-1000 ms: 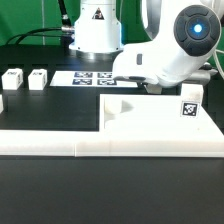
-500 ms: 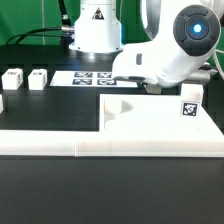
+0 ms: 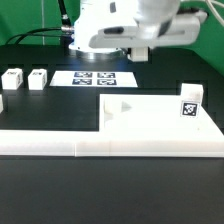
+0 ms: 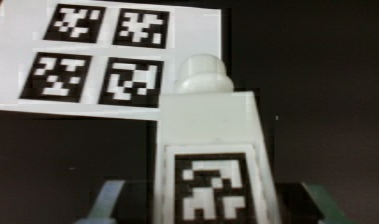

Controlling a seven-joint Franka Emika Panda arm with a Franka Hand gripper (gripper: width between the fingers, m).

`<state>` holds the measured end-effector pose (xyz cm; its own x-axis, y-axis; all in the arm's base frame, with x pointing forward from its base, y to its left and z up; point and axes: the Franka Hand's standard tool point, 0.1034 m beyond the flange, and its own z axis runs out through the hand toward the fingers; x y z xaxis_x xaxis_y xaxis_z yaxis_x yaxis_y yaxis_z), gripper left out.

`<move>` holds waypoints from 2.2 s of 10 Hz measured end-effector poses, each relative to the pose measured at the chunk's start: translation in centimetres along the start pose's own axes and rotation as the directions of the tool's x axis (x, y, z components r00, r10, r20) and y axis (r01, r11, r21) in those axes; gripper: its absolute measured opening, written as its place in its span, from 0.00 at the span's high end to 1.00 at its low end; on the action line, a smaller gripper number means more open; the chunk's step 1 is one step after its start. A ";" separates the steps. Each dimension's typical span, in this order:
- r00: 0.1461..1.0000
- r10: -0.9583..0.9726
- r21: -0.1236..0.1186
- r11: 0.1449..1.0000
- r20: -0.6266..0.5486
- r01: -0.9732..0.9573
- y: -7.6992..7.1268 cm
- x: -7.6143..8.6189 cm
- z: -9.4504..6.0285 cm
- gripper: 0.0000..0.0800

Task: Assemble square table

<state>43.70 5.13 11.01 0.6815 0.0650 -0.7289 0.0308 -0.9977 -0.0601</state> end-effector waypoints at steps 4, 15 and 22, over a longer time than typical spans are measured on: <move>0.942 -0.011 -0.022 1.000 -0.335 0.004 1.1 -0.4 -2.6 0.64; 0.536 -0.102 -0.101 0.994 -0.838 0.030 5.8 5.8 -14.3 0.64; 0.474 -0.045 -0.052 0.999 -0.879 -0.003 6.4 10.5 -14.2 0.64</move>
Offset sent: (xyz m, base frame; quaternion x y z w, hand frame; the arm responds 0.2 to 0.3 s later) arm 0.0000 0.0000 0.0000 0.0000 0.1938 0.0000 0.9810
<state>61.49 -0.83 12.66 0.9646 0.0591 0.2571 0.0670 -0.9975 -0.0219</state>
